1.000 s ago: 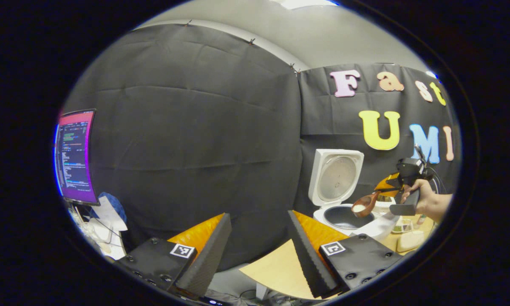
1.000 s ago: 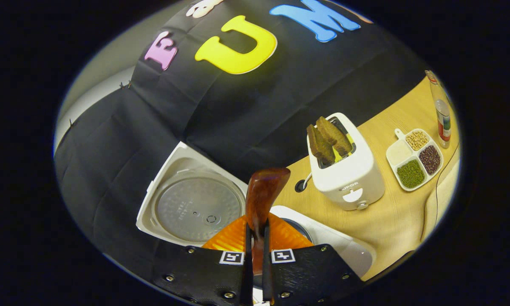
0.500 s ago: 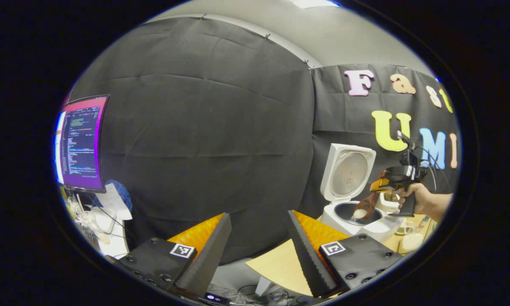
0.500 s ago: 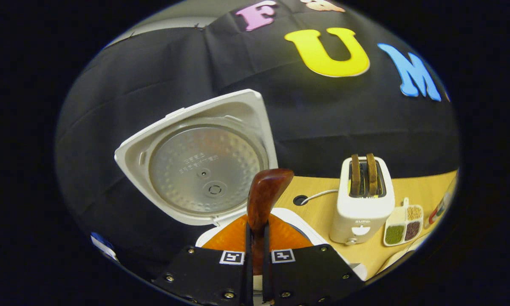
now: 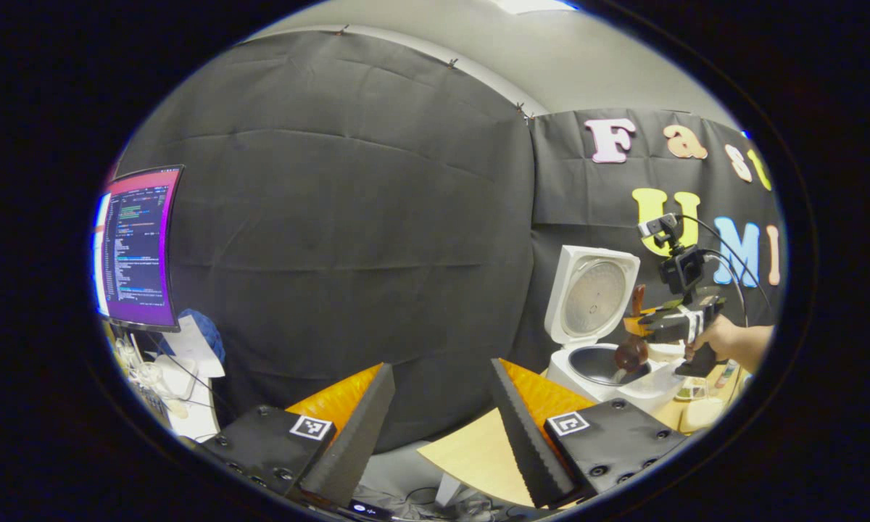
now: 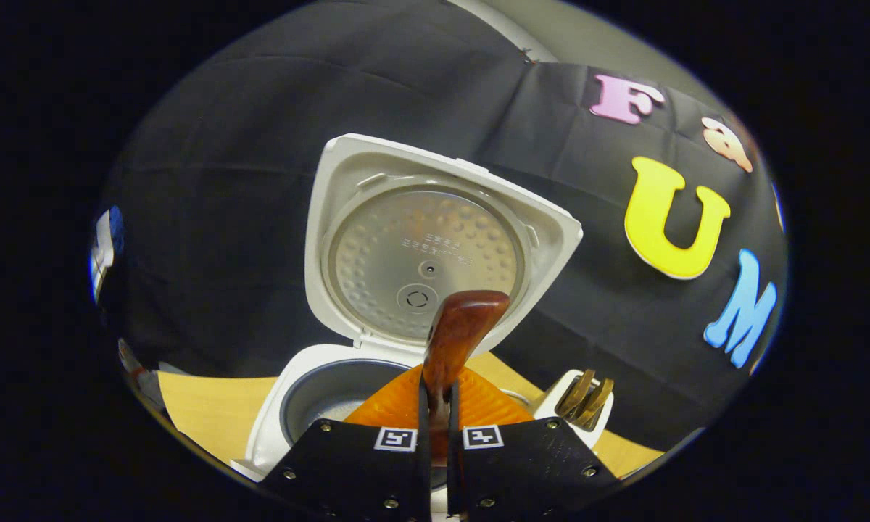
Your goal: Close the left gripper, press the button to open the rice cooker; take a wooden spoon from the chopstick holder with the right hand, scoop a spoonful of rice and pour it into the rice cooker, then put the wooden spoon back into the chopstick holder.
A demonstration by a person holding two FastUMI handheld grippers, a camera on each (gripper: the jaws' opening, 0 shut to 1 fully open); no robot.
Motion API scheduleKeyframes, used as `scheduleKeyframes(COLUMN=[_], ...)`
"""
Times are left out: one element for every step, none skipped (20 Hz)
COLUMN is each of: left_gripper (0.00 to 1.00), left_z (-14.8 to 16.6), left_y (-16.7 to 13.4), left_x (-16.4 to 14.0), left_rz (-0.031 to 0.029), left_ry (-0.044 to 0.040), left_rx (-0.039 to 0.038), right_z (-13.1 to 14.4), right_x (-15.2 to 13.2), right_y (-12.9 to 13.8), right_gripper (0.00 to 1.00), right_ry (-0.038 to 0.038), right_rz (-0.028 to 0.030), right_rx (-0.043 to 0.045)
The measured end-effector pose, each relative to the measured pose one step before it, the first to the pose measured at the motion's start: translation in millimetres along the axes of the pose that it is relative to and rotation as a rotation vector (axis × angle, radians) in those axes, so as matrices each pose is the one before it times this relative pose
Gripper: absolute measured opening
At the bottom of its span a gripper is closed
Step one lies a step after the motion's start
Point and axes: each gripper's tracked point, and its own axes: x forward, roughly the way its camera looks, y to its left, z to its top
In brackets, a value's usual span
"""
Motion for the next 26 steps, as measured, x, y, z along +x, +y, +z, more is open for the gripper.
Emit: scheduleKeyframes(left_gripper=[0.93,0.92,0.92,0.88,0.88,0.88,0.92,0.93,0.93,0.92,0.92,0.92,0.92,0.88,0.92,0.92,0.88,0.88,0.92,0.89,0.94,0.95,0.96,0.95,0.95,0.95], left_z=[-0.15,-1.82,0.43,0.08,1.01,1.25,0.84,0.94,0.94,0.97,1.9,1.72,1.51,1.65,1.9,2.1,5.67,4.4,4.64,4.54,4.57,2.47,3.84,2.43,2.82,3.29], left_y=[-0.63,-0.82,-1.72,-1.74,-1.82,-3.32,-0.16,-0.11,-0.63,-0.13,0.39,0.07,-0.9,-0.56,-1.36,-0.32,-1.42,-4.42,-5.57,-7.39,-5.68,-6.21,-8.01,-6.99,-9.68,-10.45], left_x=[0.86,-1.19,-0.17,-2.33,-0.45,-1.7,-0.96,-0.77,-0.4,-1.19,-0.38,-0.11,-0.8,-1.39,0.07,0.22,-0.3,2.31,2.51,4.02,1.53,3.56,2.11,2.78,3.67,2.23], left_rz=[-0.00142,-0.00226,-0.00381,-0.0044,-0.00537,-0.00513,-0.00355,-0.0035,-0.00362,-0.00087,-0.00081,-0.00265,-0.00306,-0.0036,-0.00367,-0.0049,-0.00539,-0.00982,-0.01127,-0.01167,-0.01172,-0.01417,-0.01539,-0.01499,-0.01754,-0.01797], left_ry=[-0.0003,-0.00057,0.00032,-0.00048,-0.00234,-0.00234,-0.00217,-0.00157,-0.0002,-0.00025,-0.0012,-0.00314,-0.0015,-0.00265,0.0003,0.00086,-0.00403,-0.00538,-0.00477,-0.0099,-0.00985,-0.00775,-0.00685,-0.00457,-0.00105,-0.00529], left_rx=[-0.00107,-0.00098,-0.00134,-0.00001,0.00138,0.00348,0.00412,0.00238,0.00055,0.00051,0.00047,0.00084,0.00274,0.00477,0.00224,-0.00747,-0.01479,-0.01821,-0.01583,-0.00839,0.00043,0.0068,0.009,0.00535,0.00124,-0.00076], right_z=[-0.8,-1.79,-0.09,0.46,-1.41,1.71,3.11,2.72,1.26,2.28,0.96,2.0,2.19,2.63,1.36,3.71,5.09,4.58,5.87,6.14,6.67,7.12,8.05,6.64,7.58,8.12], right_x=[-2.88,-2.72,-1.58,-0.9,-0.22,-0.96,0.57,-0.06,-0.94,-1.1,-0.39,-2.16,-2.18,-3.11,-3.34,-3.1,-4.54,-5.99,-7.17,-8.41,-9.06,-8.58,-9.85,-12.44,-12.12,-12.4], right_y=[-0.48,0.3,2.16,0.71,0.56,-1.51,-3.1,-1.6,-2.03,-2.53,-2.09,-2.0,-1.31,-1.82,-1.24,-2.55,-2.85,-3.36,-3.28,-3.91,-4.14,-7.15,-6.75,-6.34,-7.33,-5.62], right_gripper=[0.09,0.09,0.09,0.09,0.08,0.09,0.09,0.09,0.09,0.09,0.09,0.09,0.09,0.09,0.09,0.09,0.09,0.09,0.09,0.09,0.09,0.09,0.09,0.09,0.09,0.09], right_ry=[-0.00423,0.00103,0.00256,0.00373,0.00305,0.003,0.00217,0.00214,0.00143,0.001,-0.0009,-0.00158,0.00147,0.0016,0.00139,-0.00117,-0.00654,-0.0078,-0.00822,-0.01184,-0.01387,-0.01754,-0.01939,-0.0196,-0.01821,-0.01545], right_rz=[-0.00317,0.00465,0.0091,0.01132,0.00719,0.00568,0.00608,0.00808,0.0063,0.00561,0.00664,0.01102,0.01258,0.01341,0.01431,0.01407,0.0103,0.00866,0.00631,0.00323,-0.00231,-0.00784,-0.01414,-0.0084,-0.00847,-0.00544], right_rx=[-0.04014,-0.0169,0.00556,0.02392,0.03697,0.04603,0.05173,0.05722,0.06135,0.06716,0.07237,0.07701,0.07957,0.08087,0.08114,0.08095,0.08168,0.07499,0.06021,0.04321,0.01897,0.00612,-0.00074,0.00005,0.00612,0.01204])
